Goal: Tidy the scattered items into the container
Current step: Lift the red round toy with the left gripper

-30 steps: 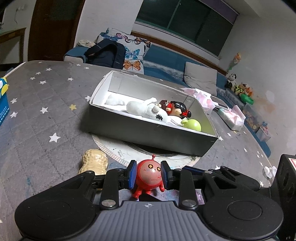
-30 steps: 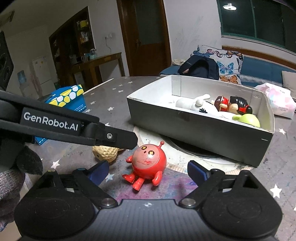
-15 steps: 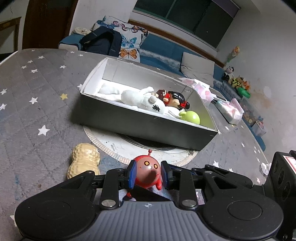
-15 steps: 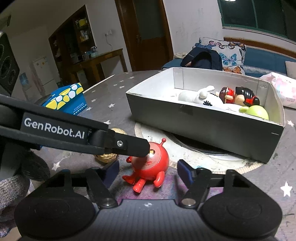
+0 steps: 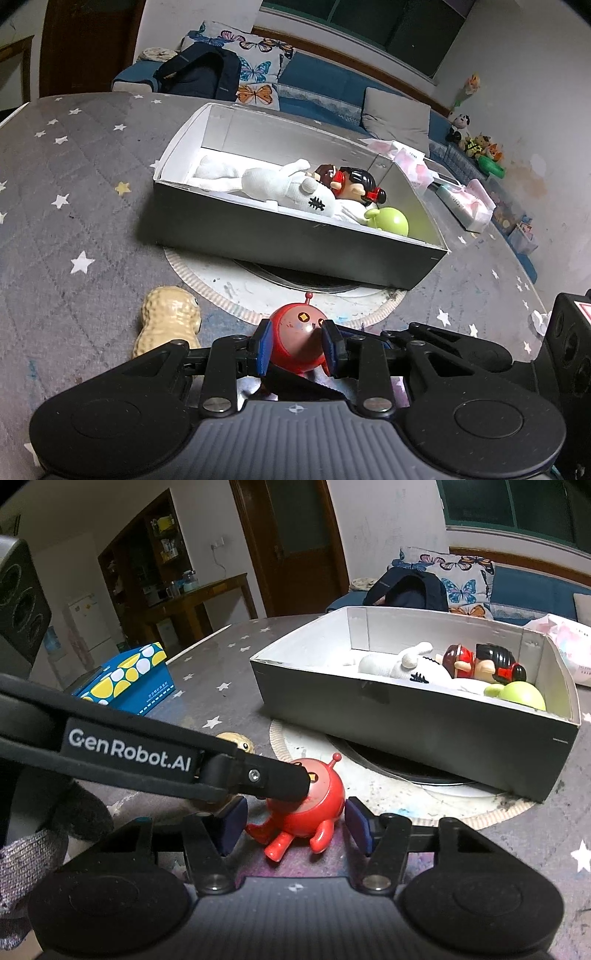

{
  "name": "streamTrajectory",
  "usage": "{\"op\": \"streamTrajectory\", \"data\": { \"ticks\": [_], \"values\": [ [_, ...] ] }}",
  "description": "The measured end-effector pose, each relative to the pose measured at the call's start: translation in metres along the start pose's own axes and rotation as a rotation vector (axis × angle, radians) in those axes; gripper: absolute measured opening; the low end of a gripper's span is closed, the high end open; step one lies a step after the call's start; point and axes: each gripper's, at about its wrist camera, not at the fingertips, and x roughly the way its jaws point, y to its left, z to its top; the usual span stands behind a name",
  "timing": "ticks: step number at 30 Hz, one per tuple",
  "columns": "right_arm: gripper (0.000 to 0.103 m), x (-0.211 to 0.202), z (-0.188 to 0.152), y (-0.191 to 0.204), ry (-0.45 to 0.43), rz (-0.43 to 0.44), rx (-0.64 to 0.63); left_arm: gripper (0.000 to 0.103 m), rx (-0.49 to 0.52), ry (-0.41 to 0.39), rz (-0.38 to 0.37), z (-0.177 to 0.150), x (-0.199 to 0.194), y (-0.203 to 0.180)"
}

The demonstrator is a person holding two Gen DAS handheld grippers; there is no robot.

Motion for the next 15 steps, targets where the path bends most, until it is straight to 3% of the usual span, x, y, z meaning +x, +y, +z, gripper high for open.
{"op": "streamTrajectory", "data": {
  "ticks": [3, 15],
  "values": [
    [0.054, 0.0004, 0.0003, -0.0016, -0.001, -0.003, 0.006, 0.033, 0.01, -0.001, 0.002, 0.0004, 0.001, 0.0004],
    [0.053, 0.0035, 0.0027, -0.0086, 0.003, 0.0, 0.034, 0.04, 0.033, 0.029, 0.0, 0.0068, 0.0097, -0.0012]
  ]
}}
